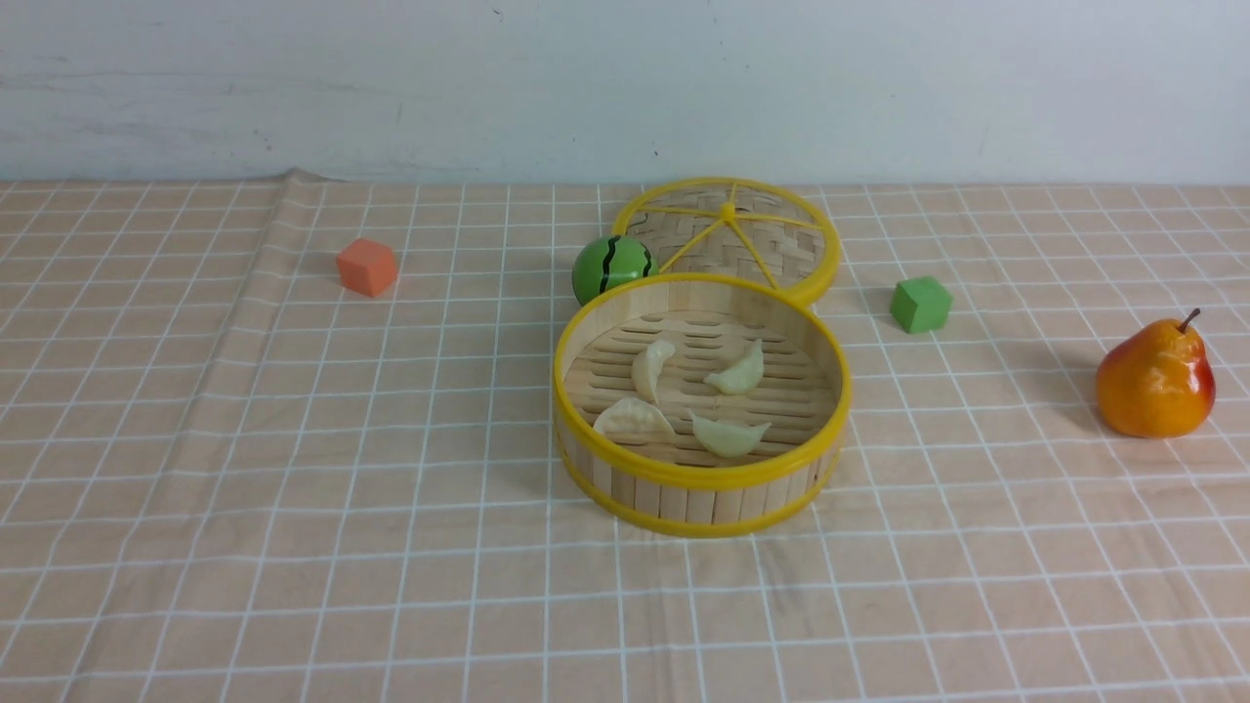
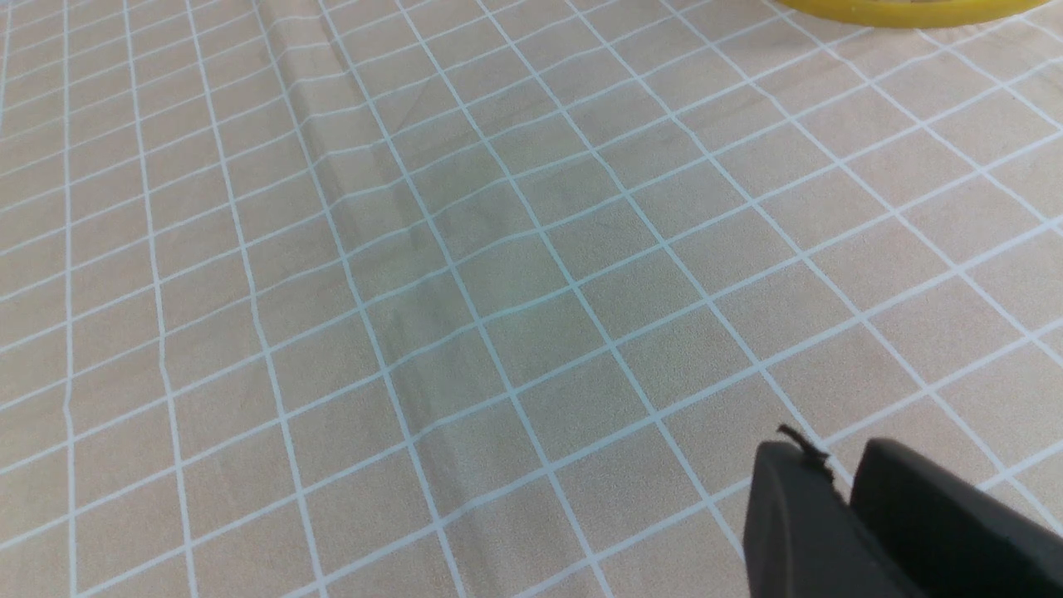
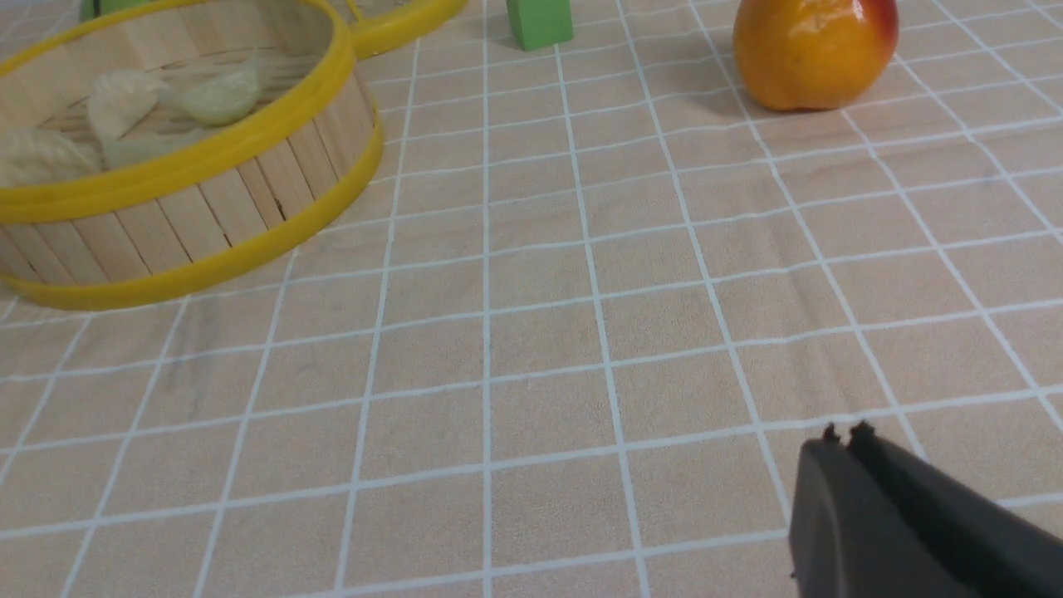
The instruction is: Put the dumplings into the steamer on the table with the brown tablecloth.
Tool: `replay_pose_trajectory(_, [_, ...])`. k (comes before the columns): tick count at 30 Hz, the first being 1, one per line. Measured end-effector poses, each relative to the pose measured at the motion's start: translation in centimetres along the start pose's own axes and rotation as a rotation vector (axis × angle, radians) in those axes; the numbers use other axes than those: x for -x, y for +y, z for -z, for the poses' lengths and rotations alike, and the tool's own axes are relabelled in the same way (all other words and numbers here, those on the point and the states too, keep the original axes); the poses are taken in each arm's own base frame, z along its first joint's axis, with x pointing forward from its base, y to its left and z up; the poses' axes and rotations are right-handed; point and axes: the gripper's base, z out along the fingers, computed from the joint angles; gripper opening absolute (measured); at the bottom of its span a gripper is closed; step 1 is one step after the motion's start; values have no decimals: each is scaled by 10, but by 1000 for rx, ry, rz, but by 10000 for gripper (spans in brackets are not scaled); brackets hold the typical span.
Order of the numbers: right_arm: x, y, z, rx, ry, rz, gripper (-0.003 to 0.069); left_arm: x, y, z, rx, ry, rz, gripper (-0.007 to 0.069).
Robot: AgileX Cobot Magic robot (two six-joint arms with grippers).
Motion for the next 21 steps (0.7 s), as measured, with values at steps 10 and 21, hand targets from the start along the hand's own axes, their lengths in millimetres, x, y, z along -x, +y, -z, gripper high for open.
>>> replay_pose_trajectory(10, [0, 0, 0, 0, 0, 0, 16, -1, 0, -2, 0, 1, -2, 112])
replay_pose_trajectory(21, [0, 0, 0, 0, 0, 0, 30, -7, 0, -18, 186, -114, 128, 104])
